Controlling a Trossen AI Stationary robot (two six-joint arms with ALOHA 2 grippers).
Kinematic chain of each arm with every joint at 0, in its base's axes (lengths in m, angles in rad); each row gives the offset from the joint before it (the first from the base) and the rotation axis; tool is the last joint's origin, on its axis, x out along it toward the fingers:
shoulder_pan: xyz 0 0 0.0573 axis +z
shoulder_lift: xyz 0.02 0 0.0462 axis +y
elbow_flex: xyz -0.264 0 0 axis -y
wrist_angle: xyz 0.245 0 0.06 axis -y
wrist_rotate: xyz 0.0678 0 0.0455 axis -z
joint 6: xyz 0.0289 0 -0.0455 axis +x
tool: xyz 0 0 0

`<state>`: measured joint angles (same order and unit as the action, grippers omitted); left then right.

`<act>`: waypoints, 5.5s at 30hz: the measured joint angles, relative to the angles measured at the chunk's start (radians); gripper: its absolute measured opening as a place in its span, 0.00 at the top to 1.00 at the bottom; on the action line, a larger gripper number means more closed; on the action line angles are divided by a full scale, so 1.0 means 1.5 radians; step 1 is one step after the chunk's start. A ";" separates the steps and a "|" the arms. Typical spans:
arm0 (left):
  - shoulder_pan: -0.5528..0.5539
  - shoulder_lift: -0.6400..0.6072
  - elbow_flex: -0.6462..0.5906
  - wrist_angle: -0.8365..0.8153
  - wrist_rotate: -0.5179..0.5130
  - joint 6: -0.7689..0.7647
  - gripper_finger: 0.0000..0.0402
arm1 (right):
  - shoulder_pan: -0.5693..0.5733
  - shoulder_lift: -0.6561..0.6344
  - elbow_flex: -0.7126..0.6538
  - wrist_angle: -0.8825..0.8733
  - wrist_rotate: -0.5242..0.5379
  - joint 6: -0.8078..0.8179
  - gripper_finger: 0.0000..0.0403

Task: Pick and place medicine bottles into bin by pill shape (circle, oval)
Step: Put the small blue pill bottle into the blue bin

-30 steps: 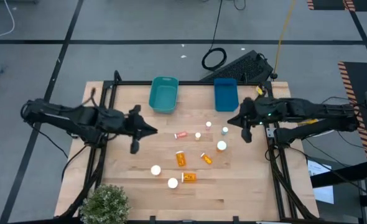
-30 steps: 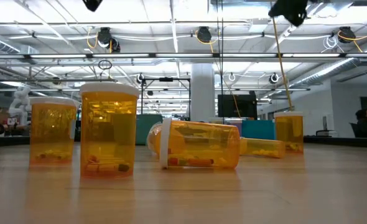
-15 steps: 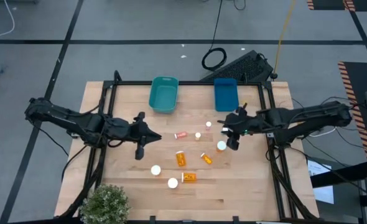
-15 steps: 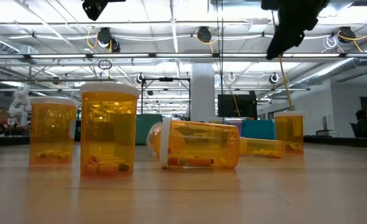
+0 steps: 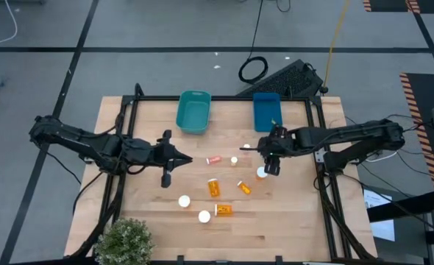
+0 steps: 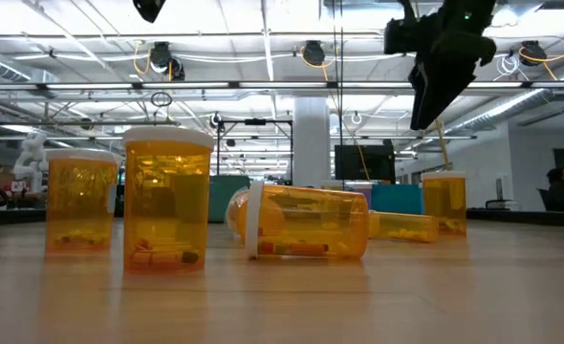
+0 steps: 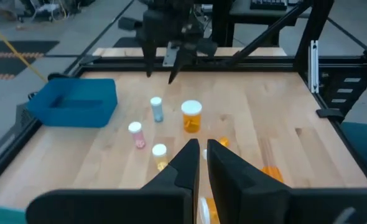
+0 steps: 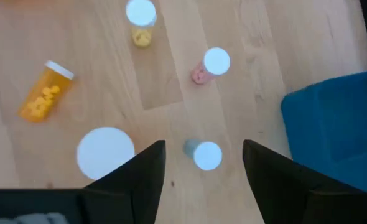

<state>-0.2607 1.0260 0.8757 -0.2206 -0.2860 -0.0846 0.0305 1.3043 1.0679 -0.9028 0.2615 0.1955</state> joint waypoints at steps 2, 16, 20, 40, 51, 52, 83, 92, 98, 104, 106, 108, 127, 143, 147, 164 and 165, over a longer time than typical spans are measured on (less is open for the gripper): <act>0.000 0.000 0.000 0.000 0.000 0.007 0.91 | -0.008 0.007 0.000 0.000 0.000 0.006 0.49; 0.000 0.000 0.000 0.006 0.000 0.019 0.91 | -0.016 0.016 -0.056 0.027 0.002 -0.010 0.39; 0.000 0.000 0.000 0.009 0.001 0.019 0.91 | -0.031 0.016 -0.087 0.073 0.000 0.001 0.39; 0.003 0.000 0.000 0.011 0.001 0.036 0.91 | -0.117 0.113 -0.074 0.085 -0.074 0.110 0.41; 0.003 0.000 0.000 0.011 0.000 0.049 0.91 | -0.117 0.128 -0.031 0.002 -0.077 0.136 0.41; 0.003 0.000 0.000 0.011 0.000 0.049 0.91 | -0.117 0.127 -0.031 0.002 -0.081 0.136 0.41; 0.003 0.000 0.000 0.011 -0.001 0.049 0.91 | -0.117 0.133 -0.031 0.004 -0.085 0.143 0.54; 0.003 0.000 0.000 0.011 -0.001 0.049 0.91 | -0.116 0.133 -0.058 0.016 -0.068 0.146 0.54; 0.003 0.000 0.000 0.011 -0.001 0.049 0.91 | -0.116 0.133 -0.061 0.025 -0.070 0.151 0.54; 0.003 0.000 0.000 0.011 -0.001 0.049 0.91 | -0.117 0.133 -0.061 0.025 -0.088 0.149 0.62; 0.003 0.000 0.000 0.011 -0.001 0.049 0.91 | -0.117 0.133 -0.061 0.026 -0.090 0.146 0.66; 0.003 0.000 0.000 0.011 -0.001 0.049 0.91 | -0.116 0.133 -0.061 0.025 -0.091 0.144 0.70; 0.003 0.000 0.000 0.011 -0.002 0.049 0.91 | -0.144 0.124 -0.001 0.020 -0.108 0.054 0.72; 0.007 0.000 0.001 0.011 -0.003 0.055 0.91 | -0.359 0.124 0.126 -0.001 -0.108 -0.149 0.71; 0.017 0.000 0.001 0.011 -0.004 0.055 0.91 | -0.420 0.124 0.163 -0.001 -0.108 -0.189 0.71; 0.032 0.002 0.001 0.012 -0.004 0.051 0.91 | -0.615 0.206 0.175 0.066 -0.143 -0.302 0.71; 0.032 0.002 0.001 0.012 -0.004 0.051 0.91 | -0.619 0.217 0.175 0.066 -0.143 -0.308 0.71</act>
<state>-0.2125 1.0283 0.8764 -0.2028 -0.2920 -0.0082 -0.8985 1.6296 1.3300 -0.8040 0.0467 -0.2664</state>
